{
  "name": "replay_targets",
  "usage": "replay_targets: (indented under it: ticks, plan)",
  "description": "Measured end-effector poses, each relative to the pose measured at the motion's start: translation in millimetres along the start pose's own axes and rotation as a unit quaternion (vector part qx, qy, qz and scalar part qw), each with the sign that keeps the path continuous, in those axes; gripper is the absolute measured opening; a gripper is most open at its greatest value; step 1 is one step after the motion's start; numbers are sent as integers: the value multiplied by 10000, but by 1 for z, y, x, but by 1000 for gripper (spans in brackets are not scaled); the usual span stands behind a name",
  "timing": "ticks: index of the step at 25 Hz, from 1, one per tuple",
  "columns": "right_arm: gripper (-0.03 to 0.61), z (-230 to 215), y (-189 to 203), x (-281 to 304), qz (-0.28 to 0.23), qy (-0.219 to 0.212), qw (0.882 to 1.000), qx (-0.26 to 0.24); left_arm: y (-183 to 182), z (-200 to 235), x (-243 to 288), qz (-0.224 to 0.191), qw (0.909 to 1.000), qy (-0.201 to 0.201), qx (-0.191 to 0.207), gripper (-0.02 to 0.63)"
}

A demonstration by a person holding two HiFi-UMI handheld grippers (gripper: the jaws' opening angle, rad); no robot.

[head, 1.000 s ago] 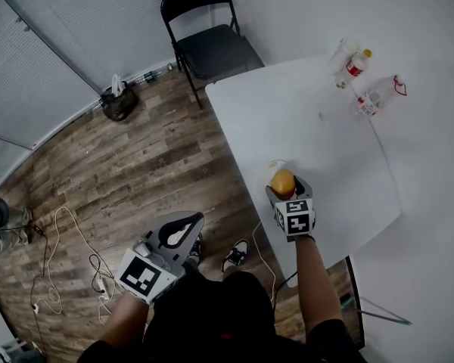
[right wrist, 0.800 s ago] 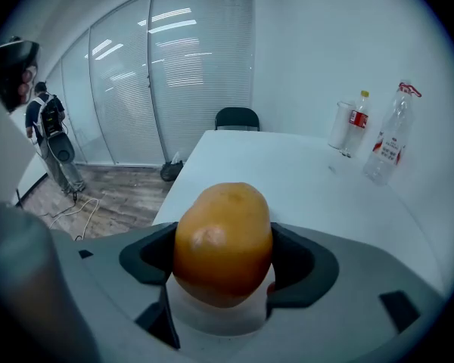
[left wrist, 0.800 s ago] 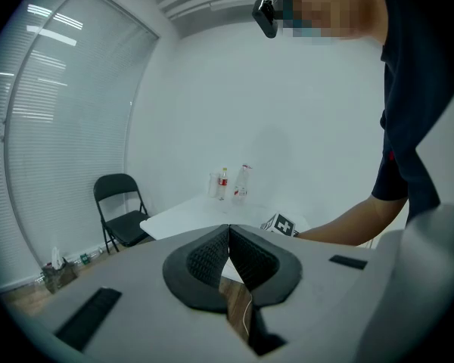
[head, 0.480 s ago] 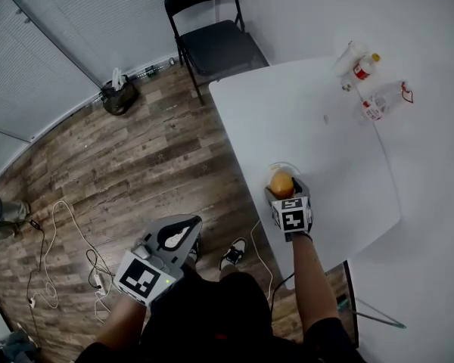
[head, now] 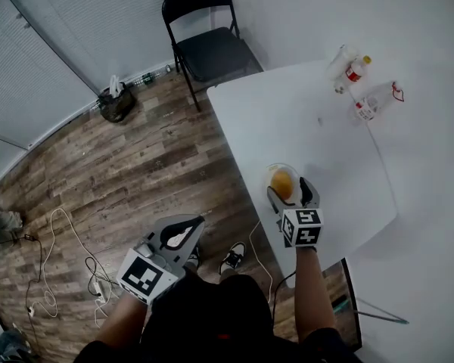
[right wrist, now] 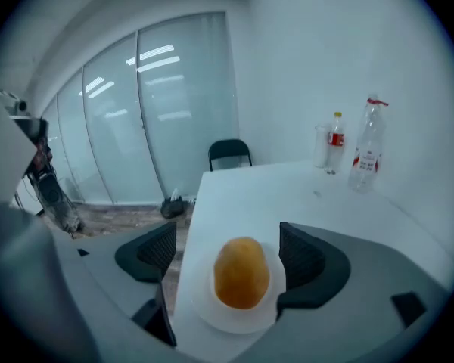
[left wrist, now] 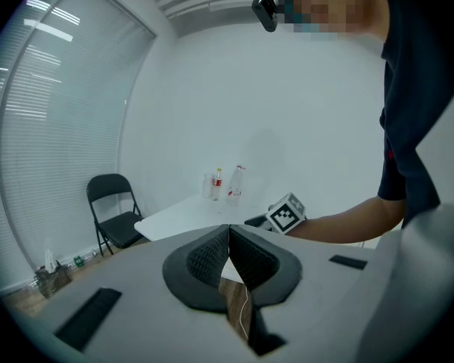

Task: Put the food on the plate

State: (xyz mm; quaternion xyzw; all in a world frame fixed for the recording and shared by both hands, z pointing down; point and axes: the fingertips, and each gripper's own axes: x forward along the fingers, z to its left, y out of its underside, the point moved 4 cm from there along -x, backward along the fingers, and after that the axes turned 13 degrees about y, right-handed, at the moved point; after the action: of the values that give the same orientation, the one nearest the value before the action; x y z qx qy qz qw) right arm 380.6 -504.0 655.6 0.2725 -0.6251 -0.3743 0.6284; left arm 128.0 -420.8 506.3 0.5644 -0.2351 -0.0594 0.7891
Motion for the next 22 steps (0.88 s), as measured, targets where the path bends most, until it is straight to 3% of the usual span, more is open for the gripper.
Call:
replay_targets:
  ticks: [3,7,8,9,10,11,14,18,22]
  plan:
    - [403,7,-37,-52,-768,-56,9967,257,-9,-7,-4,-164,9997,142,118,23]
    - [396,25,-66,-122,-1493,-245,9884,108,-26,-17,-12,-313,9984,263,395,23]
    - [376,29,-70,-137,-1602,-213,9869,11,-30,-20,-15,-354,9979,289,462,23]
    - [326,32,-73,-152,-1691,-127,9855,-109,-35,-23,-17,-413,9973,338,512,23]
    - [237,35,-76,-166,-1765,-15,9841,-222,-39,-26,-19,-483,9965,414,547,23]
    - [209,37,-77,-179,-1824,81,9828,-283,-42,-30,-21,-549,9956,497,575,23]
    - [179,45,-87,-214,-2086,241,9777,-92,-52,-40,-28,-656,9933,670,670,23]
    - [67,54,-98,-253,-2558,439,9657,58,-68,-53,-37,-869,9887,830,894,23]
    - [31,63,-97,-270,-2560,473,9655,37,-86,-63,-43,-1079,9837,950,1078,23]
